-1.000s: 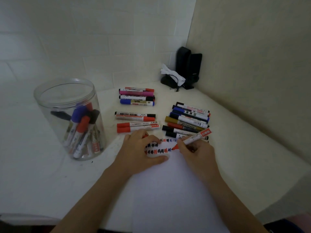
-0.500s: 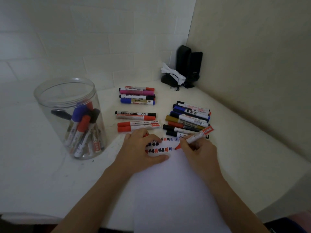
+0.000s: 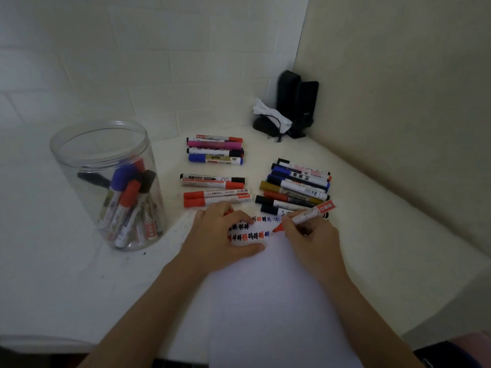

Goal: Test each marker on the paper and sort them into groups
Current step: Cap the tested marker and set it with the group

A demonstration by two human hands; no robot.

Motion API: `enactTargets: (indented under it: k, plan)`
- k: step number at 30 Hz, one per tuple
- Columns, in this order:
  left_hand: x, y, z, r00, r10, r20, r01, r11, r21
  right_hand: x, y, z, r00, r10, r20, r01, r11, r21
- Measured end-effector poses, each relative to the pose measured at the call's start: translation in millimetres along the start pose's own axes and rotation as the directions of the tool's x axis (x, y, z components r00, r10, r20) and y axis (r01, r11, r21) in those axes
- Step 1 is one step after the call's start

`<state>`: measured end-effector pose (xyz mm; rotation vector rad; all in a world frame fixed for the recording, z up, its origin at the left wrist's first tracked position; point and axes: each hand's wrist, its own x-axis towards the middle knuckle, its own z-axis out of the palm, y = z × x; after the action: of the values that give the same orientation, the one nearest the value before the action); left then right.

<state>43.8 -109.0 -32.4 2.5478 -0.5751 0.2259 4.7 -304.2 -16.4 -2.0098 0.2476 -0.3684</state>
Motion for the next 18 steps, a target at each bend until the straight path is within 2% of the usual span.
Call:
enactTargets:
  k: [6, 11, 14, 16, 18]
  plan:
    - [1.1, -1.6, -1.1, 1.000, 0.028, 0.012, -0.028, 1.000, -0.014, 0.2, 2.0, 1.1, 1.000, -0.017, -0.010, 0.017, 1.000, -0.008]
    - [2.6, 5.6, -8.7, 0.992, -0.124, -0.023, 0.113, 0.953, -0.280, 9.0, 0.6, -3.7, 0.985, 0.126, -0.119, -0.096, 0.968, 0.230]
    - [1.0, 14.4, -16.9, 0.981, -0.196, -0.004, 0.171, 0.867, -0.467, 7.9, -1.7, -4.2, 0.984, 0.141, -0.111, -0.113, 0.968, 0.225]
    - [-4.4, 21.7, -17.4, 0.989, -0.144, -0.014, 0.122, 0.882, -0.455, 7.0, -3.9, -3.7, 0.984, 0.145, -0.098, -0.123, 0.971, 0.202]
    - [-13.7, 29.6, -13.3, 0.988, -0.146, -0.039, 0.103, 0.840, -0.533, 6.6, -6.5, -4.3, 0.982, 0.165, -0.095, -0.143, 0.969, 0.199]
